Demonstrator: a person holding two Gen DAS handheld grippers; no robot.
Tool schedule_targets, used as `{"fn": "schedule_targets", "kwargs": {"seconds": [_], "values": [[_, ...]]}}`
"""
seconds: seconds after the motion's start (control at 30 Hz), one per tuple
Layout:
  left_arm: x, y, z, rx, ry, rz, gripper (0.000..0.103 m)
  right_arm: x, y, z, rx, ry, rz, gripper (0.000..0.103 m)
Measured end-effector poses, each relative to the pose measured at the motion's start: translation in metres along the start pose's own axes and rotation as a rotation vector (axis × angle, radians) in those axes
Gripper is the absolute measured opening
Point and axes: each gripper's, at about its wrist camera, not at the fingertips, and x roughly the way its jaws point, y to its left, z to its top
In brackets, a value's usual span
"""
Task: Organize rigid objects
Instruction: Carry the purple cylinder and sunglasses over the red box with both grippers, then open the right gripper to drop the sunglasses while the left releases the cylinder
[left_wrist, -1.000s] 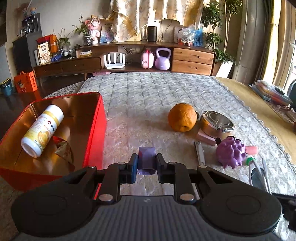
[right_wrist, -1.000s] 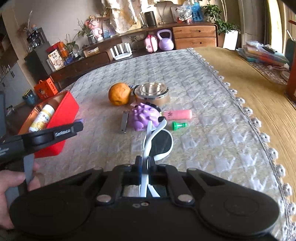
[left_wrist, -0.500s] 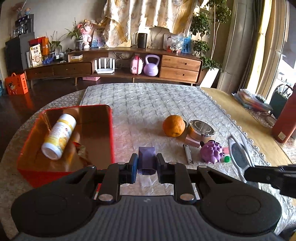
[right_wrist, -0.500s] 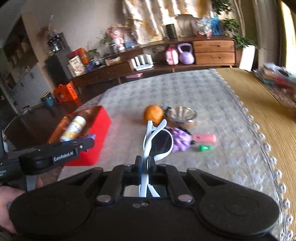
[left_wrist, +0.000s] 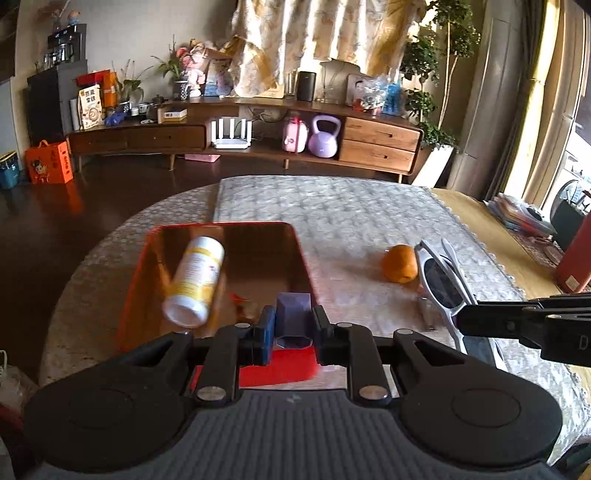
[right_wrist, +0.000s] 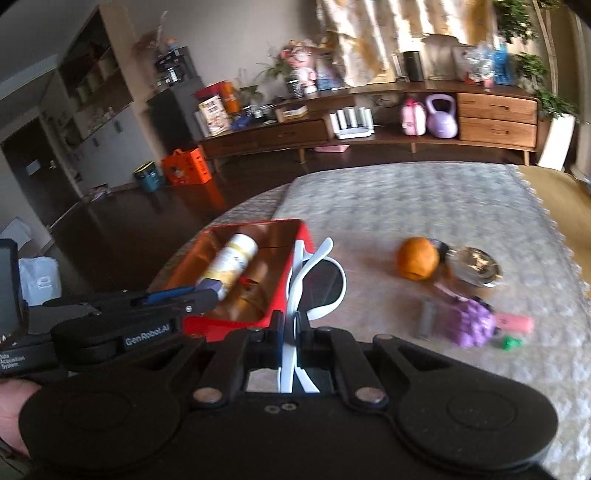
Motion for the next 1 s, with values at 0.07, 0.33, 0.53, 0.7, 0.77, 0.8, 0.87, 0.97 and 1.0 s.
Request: {"fn": "schedule_targets", "kwargs": {"seconds": [0.07, 0.33, 0.53, 0.7, 0.77, 0.8, 0.87, 0.97, 1.0], "values": [[0.002, 0.010, 0.001, 0.004, 0.005, 0.004, 0.020, 0.009, 0.008, 0.005, -0.011, 0.008, 0.013, 0.006], [0.023, 0.042, -0.001, 0.023, 0.061, 0.030, 0.020, 0.054, 0.029, 0.028, -0.056, 0.036, 0.034, 0.006], [0.044, 0.062, -0.001, 0.024, 0.113, 0.036, 0.020, 0.095, 0.037, 0.040, -0.071, 0.075, 0.017, 0.006], [0.059, 0.064, -0.002, 0.036, 0.145, 0.002, 0.020, 0.128, 0.039, 0.045, -0.081, 0.113, -0.018, 0.006], [0.065, 0.063, -0.002, 0.042, 0.153, -0.003, 0.020, 0.141, 0.037, 0.049, -0.081, 0.131, -0.027, 0.006], [0.068, 0.062, -0.001, 0.043, 0.160, -0.010, 0.020, 0.148, 0.036, 0.050, -0.080, 0.142, -0.029, 0.006], [0.075, 0.062, -0.001, 0.039, 0.177, -0.024, 0.020, 0.157, 0.036, 0.051, -0.090, 0.156, -0.040, 0.006], [0.085, 0.061, -0.001, 0.049, 0.200, -0.029, 0.020, 0.170, 0.038, 0.051, -0.112, 0.174, -0.058, 0.006], [0.087, 0.061, -0.001, 0.054, 0.206, -0.029, 0.020, 0.173, 0.037, 0.050, -0.114, 0.180, -0.059, 0.006]]}}
